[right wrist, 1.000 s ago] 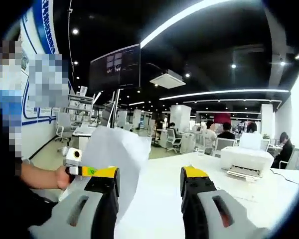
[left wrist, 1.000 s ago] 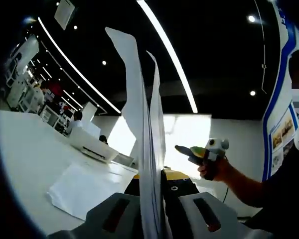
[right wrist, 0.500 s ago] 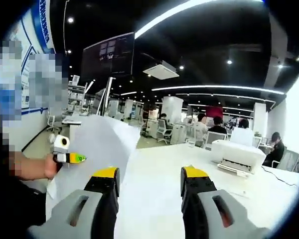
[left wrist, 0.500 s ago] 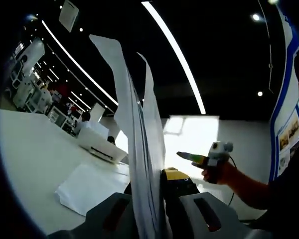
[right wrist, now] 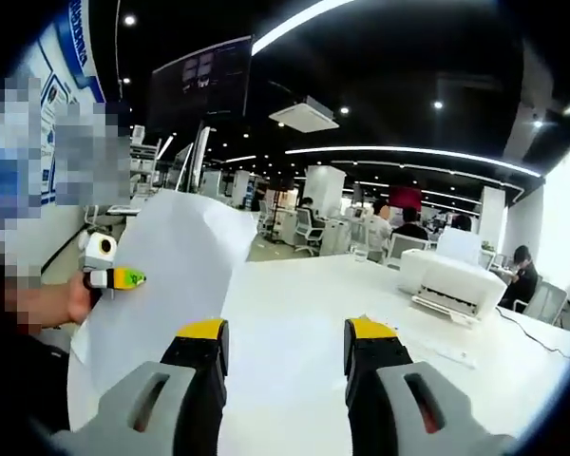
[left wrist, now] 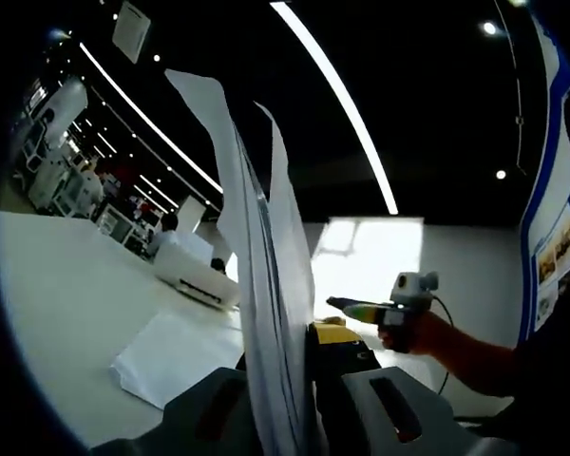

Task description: Organize the stack of printing papers by aligning and flattening the scattered papers on the table

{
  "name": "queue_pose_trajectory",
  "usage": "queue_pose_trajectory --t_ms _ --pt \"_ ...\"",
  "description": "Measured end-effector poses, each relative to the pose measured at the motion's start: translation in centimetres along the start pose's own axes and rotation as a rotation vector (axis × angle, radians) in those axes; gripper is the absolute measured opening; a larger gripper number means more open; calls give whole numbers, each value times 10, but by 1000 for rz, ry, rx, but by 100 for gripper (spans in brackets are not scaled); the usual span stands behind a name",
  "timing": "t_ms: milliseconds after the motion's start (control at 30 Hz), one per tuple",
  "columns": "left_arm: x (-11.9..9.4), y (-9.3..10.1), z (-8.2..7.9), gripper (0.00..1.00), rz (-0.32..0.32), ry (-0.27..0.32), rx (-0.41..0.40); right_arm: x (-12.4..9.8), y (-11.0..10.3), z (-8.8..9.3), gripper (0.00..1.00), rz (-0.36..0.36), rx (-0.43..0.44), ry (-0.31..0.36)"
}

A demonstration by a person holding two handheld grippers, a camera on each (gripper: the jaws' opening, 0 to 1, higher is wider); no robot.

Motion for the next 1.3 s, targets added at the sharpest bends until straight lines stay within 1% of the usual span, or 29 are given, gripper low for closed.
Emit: queue_pose_trajectory --t_ms 100,500,933,1167,1300 --pt "0 0 0 7 1 -5 4 5 1 5 44 3 -2 -17" --pt "0 -2 1 7 6 -18 7 22 10 25 44 15 34 -78" --pt "4 0 5 7 16 -48 21 36 22 41 44 24 77 -108" --pt "4 3 7 7 13 -50 35 53 26 57 46 20 85 -129" --pt "4 5 7 7 4 -54 49 61 29 63 48 19 101 -124"
Point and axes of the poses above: the point that each gripper's makers call its tool centre point, and the gripper's own axes: x roughly forward along the fingers, y roughly to its right, z roughly out of its underside, the point moved 10 cm from there along -x, roughly backward along the fingers, and after that the axes turned 2 degrees about z, right-handed, at the moved point
